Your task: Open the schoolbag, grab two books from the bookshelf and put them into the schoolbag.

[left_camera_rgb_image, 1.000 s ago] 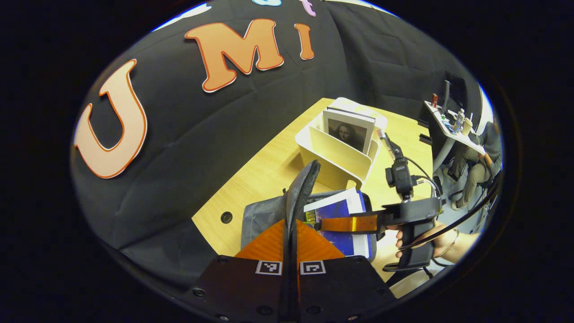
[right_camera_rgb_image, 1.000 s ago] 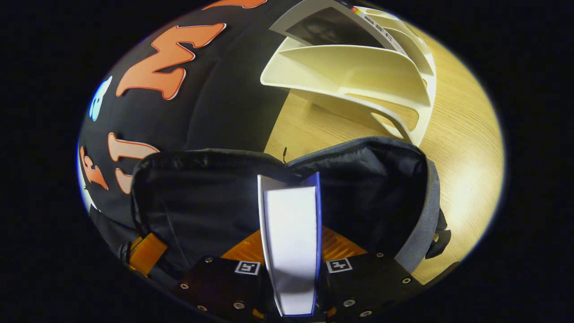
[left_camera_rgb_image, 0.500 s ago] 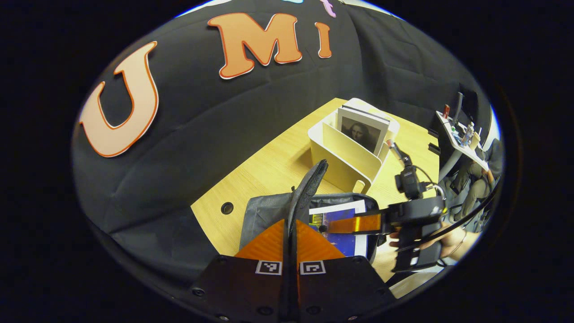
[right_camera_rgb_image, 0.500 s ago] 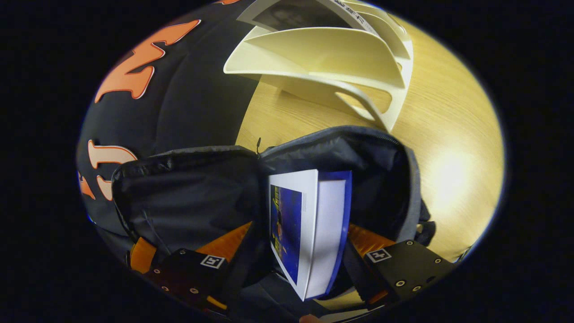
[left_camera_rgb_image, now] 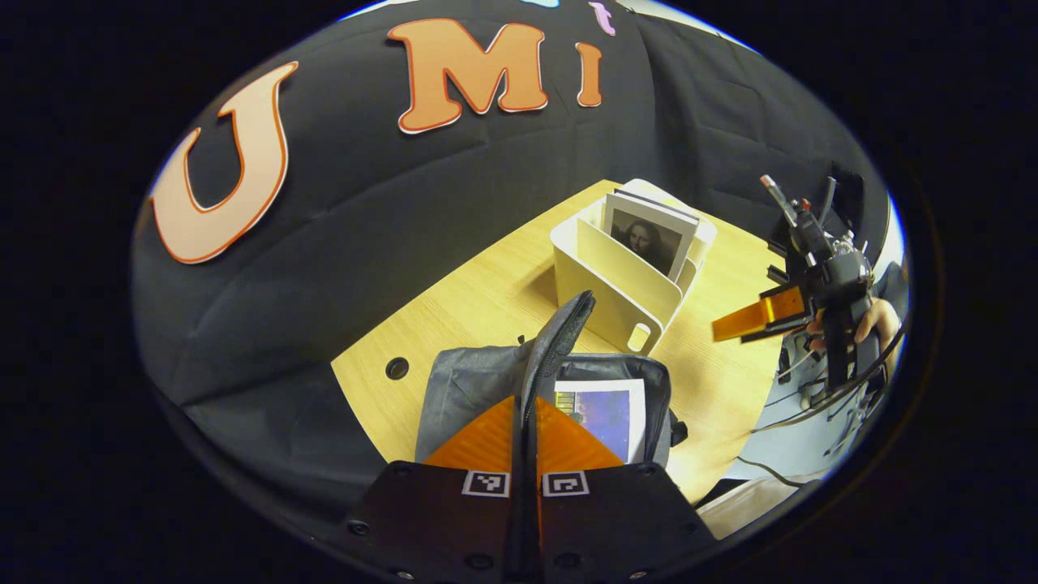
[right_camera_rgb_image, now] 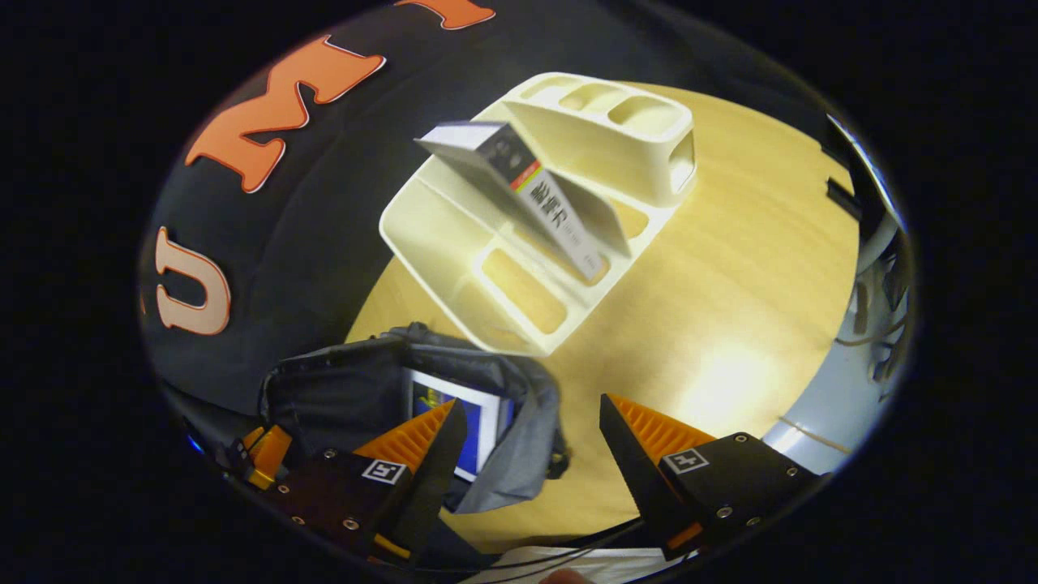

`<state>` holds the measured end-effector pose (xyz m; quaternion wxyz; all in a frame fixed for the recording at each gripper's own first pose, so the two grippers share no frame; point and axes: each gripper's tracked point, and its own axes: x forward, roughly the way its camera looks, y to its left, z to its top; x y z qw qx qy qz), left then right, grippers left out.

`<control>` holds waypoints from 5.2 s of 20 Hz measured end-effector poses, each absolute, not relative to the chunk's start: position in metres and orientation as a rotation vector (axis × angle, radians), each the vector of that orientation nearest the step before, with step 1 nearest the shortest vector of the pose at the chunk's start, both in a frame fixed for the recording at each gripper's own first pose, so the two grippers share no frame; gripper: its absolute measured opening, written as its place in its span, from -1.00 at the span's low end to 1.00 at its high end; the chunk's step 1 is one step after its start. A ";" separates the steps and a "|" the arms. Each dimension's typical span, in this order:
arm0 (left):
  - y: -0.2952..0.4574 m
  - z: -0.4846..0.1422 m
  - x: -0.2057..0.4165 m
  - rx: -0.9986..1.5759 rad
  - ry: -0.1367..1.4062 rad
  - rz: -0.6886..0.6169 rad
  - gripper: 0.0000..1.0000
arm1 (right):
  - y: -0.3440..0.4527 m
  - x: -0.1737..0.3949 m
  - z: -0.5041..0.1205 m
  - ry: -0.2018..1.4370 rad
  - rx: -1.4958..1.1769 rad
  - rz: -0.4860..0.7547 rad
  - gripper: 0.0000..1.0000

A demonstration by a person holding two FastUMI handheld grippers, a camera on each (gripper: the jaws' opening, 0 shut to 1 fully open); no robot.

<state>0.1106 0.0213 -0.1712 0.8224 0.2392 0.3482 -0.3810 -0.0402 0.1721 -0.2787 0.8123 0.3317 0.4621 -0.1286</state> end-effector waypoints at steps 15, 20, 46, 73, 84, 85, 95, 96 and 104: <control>0.027 -0.180 0.108 0.399 0.797 -0.709 -0.98 | 0.094 0.085 -0.151 1.012 0.037 -0.082 0.98; 0.025 -0.178 0.116 0.375 0.820 -0.643 -0.98 | 0.097 0.127 -0.178 1.085 -0.058 -0.009 0.98; 0.019 -0.171 0.127 0.401 0.849 -0.562 -0.98 | 0.099 0.172 -0.251 1.237 0.021 0.029 -0.20; 0.033 -0.157 0.132 0.462 0.768 -0.792 -0.99 | 0.180 -0.003 -0.054 0.769 0.446 -0.018 -0.23; 0.029 -0.150 0.131 0.551 0.747 -0.845 -0.99 | 0.248 -0.034 -0.175 0.841 0.859 0.040 -0.23; 0.030 -0.149 0.131 0.557 0.743 -0.841 -0.99 | 0.255 -0.033 -0.185 0.849 0.888 0.050 -0.23; 0.023 -0.143 0.128 0.621 0.711 -0.853 -0.99 | 0.317 0.004 -0.269 0.890 1.043 0.066 -0.22; 0.024 -0.142 0.125 0.628 0.711 -0.854 -0.99 | 0.324 0.007 -0.271 0.883 1.064 0.077 -0.22; 0.011 -0.135 0.108 0.676 0.682 -0.877 -0.99 | 0.386 0.043 -0.293 0.806 1.217 0.078 -0.23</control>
